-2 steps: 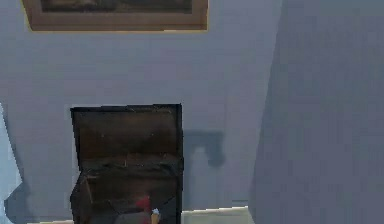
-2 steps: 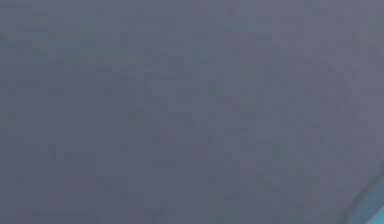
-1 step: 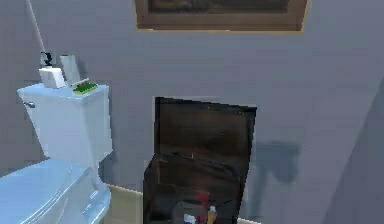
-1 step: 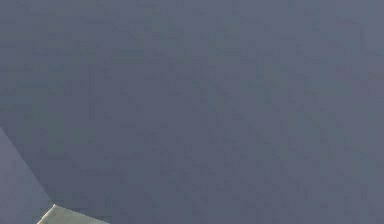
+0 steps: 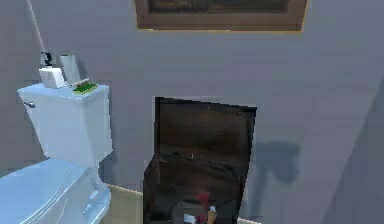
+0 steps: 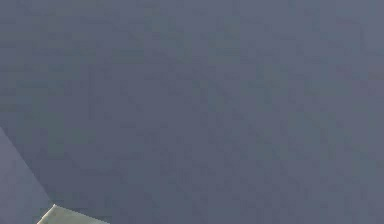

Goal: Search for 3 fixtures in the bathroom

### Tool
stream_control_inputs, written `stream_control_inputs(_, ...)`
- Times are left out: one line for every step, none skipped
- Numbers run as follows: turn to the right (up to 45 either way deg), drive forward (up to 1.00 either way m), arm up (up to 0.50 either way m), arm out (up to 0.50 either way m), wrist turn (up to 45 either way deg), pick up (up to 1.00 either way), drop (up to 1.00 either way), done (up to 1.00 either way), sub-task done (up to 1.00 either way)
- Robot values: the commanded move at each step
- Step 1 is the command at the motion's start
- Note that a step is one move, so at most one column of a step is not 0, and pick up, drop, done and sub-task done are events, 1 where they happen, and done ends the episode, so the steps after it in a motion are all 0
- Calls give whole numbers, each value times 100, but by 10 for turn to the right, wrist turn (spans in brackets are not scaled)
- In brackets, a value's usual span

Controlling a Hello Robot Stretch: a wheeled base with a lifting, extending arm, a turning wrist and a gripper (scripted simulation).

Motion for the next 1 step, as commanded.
stream_control_inputs(-450, 0, 0, 0, 0, 0, 0, 0, 0)
